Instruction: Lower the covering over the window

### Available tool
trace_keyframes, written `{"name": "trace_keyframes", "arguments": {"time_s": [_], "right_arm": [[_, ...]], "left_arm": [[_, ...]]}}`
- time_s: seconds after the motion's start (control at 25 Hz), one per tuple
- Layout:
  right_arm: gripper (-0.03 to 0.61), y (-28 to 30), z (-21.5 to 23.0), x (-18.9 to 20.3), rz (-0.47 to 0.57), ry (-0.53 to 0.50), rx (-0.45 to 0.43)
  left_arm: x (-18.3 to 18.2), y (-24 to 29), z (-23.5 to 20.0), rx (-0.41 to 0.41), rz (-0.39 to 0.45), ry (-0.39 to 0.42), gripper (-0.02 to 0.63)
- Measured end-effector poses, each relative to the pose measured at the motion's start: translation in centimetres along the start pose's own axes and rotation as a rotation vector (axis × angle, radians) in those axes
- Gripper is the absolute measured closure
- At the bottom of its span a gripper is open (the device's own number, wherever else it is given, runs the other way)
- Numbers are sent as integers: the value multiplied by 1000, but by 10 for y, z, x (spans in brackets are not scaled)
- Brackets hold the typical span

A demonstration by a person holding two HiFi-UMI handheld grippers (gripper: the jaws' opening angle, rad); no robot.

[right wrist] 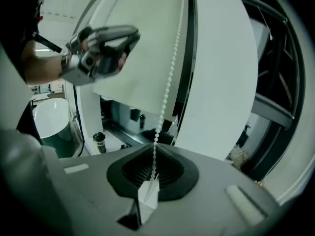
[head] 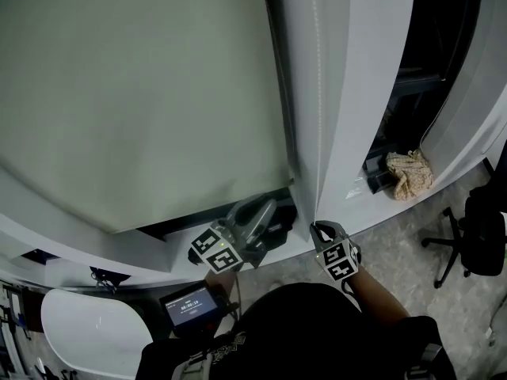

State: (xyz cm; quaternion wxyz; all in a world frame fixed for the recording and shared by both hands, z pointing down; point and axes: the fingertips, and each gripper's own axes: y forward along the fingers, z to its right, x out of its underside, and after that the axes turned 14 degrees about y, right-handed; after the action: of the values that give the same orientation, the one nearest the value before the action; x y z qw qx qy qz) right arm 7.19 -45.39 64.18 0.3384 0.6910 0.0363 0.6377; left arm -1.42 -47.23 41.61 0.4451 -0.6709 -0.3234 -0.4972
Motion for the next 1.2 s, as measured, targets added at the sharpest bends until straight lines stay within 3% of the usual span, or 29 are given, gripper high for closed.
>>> {"name": "trace_keyframes", "arguments": {"time_s": [0.28, 0.44, 0.6, 0.76, 0.8, 0.92, 1.04, 1.12, 1.2], "right_arm": [[565, 45, -6, 95, -267, 59, -59], [565, 43, -25, 166, -478, 46, -112], [565, 41, -50, 204, -583, 18, -189], [563, 40, -54, 207, -606, 11, -215], [563, 41, -54, 207, -607, 8, -215], [561, 39, -53, 209, -610, 44, -205], [554, 29, -41, 219, -600, 184, -170], [518, 17, -27, 199, -493, 322, -154], [454, 4, -9, 154, -289, 443, -156]], "left_arm": [[-61, 58, 34, 262, 36, 127, 561], [-95, 85, 59, 300, 120, 184, 533], [-130, 100, 78, 345, 207, 226, 517], [-153, 109, 92, 383, 264, 239, 518], [-155, 110, 93, 377, 263, 242, 580], [-150, 111, 78, 305, 233, 203, 601], [-130, 107, 52, 205, 149, 210, 601], [-106, 103, 37, 151, 66, 242, 601], [-76, 96, 26, 115, -10, 247, 601]]}}
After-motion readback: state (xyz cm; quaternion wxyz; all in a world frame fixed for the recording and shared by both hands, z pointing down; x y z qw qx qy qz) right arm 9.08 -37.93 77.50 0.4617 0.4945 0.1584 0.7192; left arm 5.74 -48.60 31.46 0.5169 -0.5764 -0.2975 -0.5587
